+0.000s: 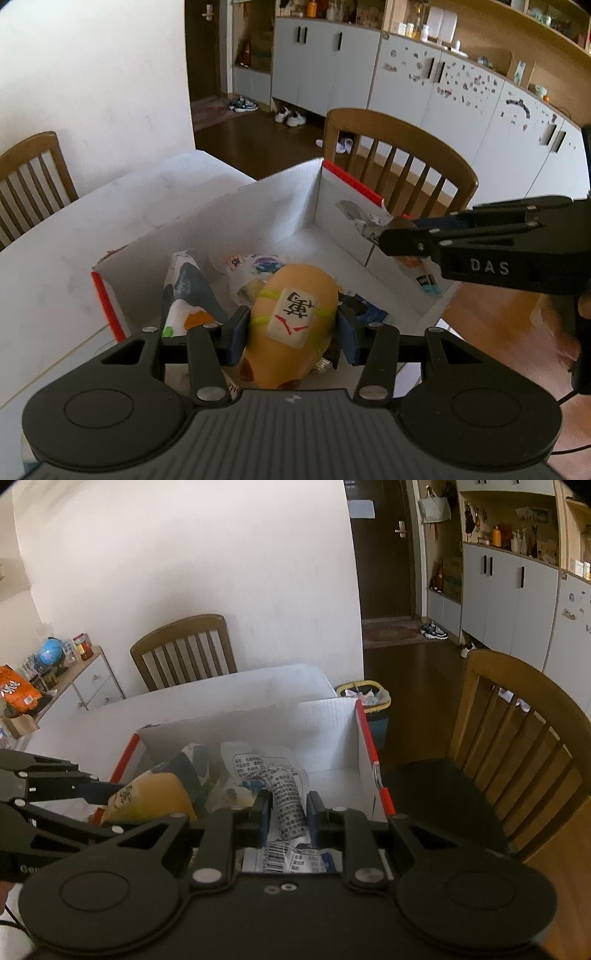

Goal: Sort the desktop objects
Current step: 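Open the right tool to drop the foil packet while the left tool releases the orange toy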

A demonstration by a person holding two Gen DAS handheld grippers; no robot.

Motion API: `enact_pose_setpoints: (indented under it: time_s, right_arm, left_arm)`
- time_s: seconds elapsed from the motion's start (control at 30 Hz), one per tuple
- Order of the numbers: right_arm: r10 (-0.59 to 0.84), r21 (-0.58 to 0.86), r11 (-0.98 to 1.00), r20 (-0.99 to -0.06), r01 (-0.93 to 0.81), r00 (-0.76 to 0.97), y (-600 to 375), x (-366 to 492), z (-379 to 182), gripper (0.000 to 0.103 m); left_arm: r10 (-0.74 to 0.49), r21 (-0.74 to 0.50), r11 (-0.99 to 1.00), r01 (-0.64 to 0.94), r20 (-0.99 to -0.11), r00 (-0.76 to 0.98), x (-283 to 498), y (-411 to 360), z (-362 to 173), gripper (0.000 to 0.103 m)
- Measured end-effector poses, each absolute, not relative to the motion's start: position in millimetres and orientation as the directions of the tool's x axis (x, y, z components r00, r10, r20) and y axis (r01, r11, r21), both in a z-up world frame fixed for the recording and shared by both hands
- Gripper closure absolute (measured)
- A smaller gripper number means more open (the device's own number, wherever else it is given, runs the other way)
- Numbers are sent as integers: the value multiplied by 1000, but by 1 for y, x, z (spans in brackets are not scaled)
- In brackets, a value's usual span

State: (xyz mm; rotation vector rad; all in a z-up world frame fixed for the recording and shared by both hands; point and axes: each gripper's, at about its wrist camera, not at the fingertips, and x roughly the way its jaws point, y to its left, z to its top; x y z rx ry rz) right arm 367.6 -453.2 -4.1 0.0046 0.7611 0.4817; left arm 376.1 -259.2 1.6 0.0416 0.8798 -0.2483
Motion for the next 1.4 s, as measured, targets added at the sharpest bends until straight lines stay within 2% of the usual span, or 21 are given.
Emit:
enact_pose_setpoints:
  time_s: [0.9,1.4]
  right_arm:
    - [359,133,900,-766,-414,534,-432,423,-53,83]
    - [336,127,904,-801,-407,496,-427,427,-65,83]
  left_arm:
    - [-175,-16,951,307,-850,498,431,-277,-46,55]
    - [-180,-37,950,310,-876,447,438,-277,-60,55]
